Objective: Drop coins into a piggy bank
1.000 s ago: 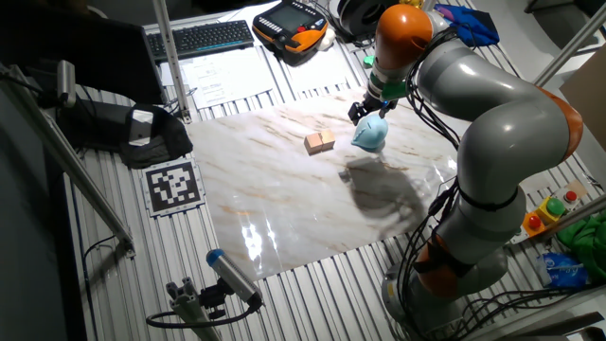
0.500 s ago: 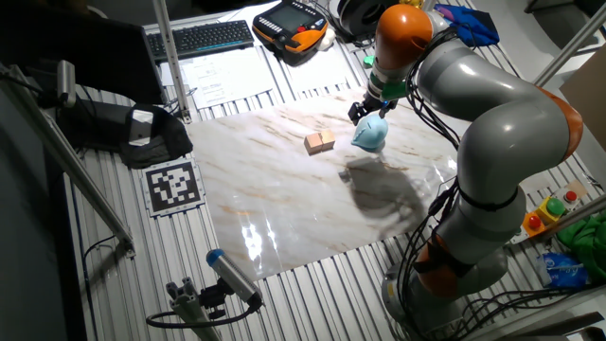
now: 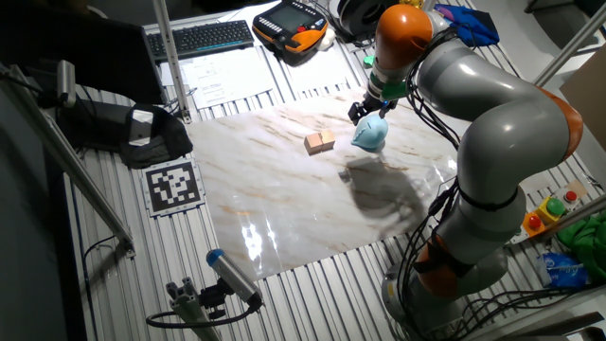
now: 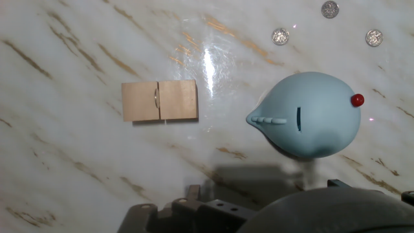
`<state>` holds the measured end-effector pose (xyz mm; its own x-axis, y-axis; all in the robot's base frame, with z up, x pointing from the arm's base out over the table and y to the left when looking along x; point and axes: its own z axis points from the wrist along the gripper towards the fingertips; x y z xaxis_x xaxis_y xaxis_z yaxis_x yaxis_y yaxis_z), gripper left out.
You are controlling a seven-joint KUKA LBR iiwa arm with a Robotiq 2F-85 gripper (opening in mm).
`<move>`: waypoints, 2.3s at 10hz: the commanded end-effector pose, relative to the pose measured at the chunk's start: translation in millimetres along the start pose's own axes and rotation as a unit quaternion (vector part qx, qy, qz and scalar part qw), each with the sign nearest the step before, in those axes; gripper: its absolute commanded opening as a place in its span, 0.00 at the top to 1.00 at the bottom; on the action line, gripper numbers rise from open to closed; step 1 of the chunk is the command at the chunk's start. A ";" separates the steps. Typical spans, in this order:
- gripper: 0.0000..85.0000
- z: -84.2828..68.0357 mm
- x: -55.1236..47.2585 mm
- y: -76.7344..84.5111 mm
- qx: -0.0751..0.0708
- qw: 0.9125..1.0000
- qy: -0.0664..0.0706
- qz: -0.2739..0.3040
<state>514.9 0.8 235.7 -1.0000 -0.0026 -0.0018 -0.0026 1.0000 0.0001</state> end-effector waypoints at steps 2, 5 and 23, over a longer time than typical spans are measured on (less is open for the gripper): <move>1.00 -0.2 0.1 -0.1 0.044 0.998 -0.042 -0.002; 1.00 -0.2 0.0 -0.2 0.045 0.998 -0.042 -0.002; 1.00 68.0 -19.7 55.7 0.011 0.999 -0.033 0.003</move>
<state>534.5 56.6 167.8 -0.9977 0.0033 -0.0681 0.0048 0.9997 -0.0226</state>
